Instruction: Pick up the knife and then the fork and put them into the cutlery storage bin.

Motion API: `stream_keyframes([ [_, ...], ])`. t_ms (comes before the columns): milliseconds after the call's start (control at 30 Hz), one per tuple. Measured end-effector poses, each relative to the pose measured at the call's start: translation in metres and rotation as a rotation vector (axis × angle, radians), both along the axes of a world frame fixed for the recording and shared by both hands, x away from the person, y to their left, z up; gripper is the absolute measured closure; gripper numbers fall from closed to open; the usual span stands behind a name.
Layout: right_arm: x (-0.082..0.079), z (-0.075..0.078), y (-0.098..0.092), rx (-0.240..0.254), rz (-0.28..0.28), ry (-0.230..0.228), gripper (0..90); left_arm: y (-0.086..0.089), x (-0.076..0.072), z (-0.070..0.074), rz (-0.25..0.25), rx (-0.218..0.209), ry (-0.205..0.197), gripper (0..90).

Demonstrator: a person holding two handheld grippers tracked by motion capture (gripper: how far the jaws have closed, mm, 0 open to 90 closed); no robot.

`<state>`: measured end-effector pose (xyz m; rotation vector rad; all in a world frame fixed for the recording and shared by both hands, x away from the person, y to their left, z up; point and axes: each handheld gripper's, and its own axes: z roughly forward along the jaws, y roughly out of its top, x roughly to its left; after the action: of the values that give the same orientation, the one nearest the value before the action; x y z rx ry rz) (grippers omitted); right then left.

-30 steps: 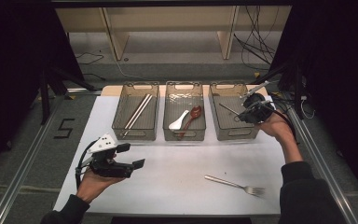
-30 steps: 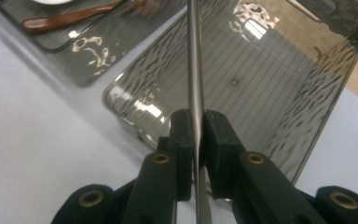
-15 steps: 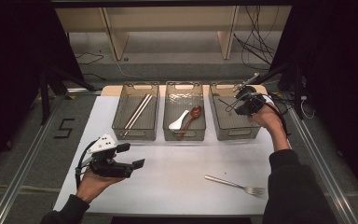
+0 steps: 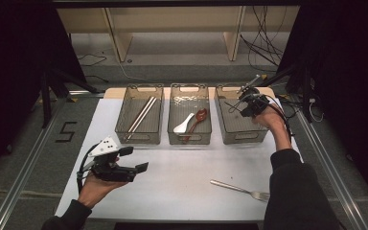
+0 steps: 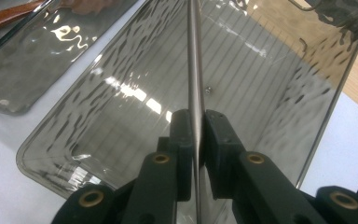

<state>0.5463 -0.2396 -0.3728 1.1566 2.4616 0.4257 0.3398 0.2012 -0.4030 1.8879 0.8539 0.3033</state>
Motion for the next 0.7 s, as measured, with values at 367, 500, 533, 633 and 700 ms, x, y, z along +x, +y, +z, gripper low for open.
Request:
stream_keyframes([
  [367, 0.009, -0.005, 0.007, -0.030, 0.004, 0.017, 82.5, 0.000, 0.000, 0.001, 0.000, -0.010, 0.001, 15.8],
  [500, 0.014, -0.006, 0.010, -0.041, 0.008, 0.021, 82.5, 0.000, 0.000, 0.001, -0.004, -0.012, 0.003, 15.8],
  [533, 0.016, -0.007, 0.012, -0.049, 0.007, 0.022, 82.4, 0.000, 0.000, 0.001, -0.005, -0.013, 0.003, 15.8],
  [633, 0.021, -0.010, 0.015, -0.076, 0.004, 0.030, 80.9, 0.000, 0.000, 0.001, -0.006, -0.015, 0.003, 15.8],
  [700, 0.022, -0.010, 0.016, -0.057, -0.015, -0.004, 73.4, 0.000, 0.000, 0.001, -0.009, -0.014, 0.006, 15.8],
])
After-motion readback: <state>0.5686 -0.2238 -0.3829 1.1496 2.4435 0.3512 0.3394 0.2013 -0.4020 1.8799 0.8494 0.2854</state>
